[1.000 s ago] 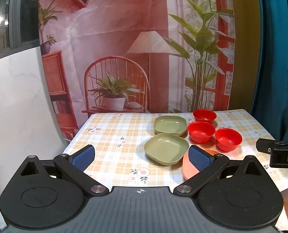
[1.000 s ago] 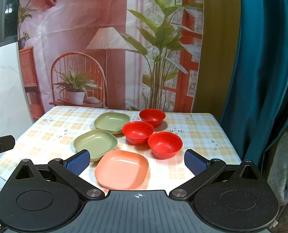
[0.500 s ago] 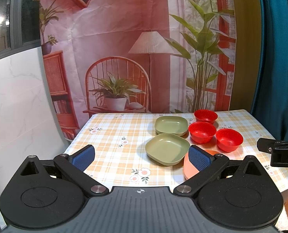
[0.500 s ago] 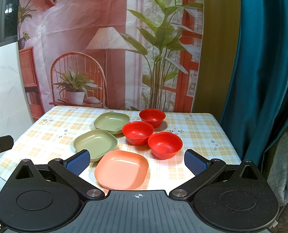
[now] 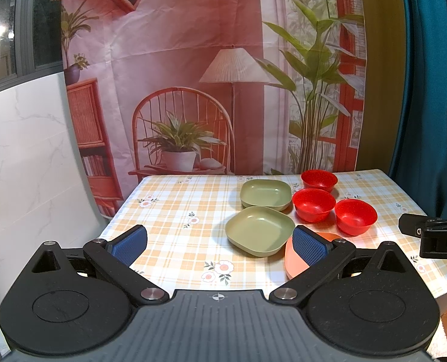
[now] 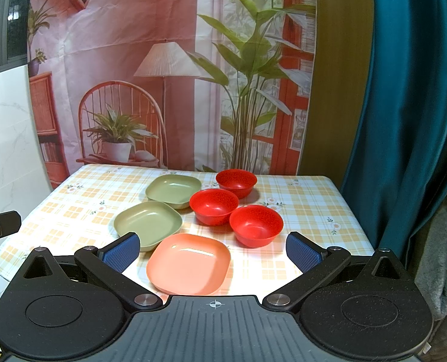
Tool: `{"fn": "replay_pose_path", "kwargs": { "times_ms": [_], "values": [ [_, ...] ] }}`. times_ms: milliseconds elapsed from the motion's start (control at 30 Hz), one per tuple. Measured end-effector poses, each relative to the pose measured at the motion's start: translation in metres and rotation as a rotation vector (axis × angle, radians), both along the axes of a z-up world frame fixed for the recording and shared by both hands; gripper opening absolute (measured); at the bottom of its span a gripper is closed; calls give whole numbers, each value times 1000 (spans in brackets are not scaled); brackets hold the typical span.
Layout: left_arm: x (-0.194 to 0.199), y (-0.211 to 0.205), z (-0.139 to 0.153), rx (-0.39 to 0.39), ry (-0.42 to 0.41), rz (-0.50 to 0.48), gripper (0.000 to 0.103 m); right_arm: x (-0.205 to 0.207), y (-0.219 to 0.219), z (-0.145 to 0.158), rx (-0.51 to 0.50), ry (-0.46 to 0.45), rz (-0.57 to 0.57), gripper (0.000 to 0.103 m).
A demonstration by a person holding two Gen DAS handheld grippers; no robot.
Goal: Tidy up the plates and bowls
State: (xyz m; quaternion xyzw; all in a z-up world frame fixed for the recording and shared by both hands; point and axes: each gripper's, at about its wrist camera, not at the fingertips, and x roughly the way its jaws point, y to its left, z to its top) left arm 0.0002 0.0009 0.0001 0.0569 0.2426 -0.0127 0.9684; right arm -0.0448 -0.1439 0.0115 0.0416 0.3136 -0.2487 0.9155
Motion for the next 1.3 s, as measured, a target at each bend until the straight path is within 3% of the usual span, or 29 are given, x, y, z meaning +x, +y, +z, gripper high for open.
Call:
{"fn": "replay_pose_path", "kwargs": {
  "times_ms": [1300],
  "values": [
    [-3, -2, -5, 0, 12, 0, 103, -3, -1, -1, 6, -3, -7, 103]
  ]
}}
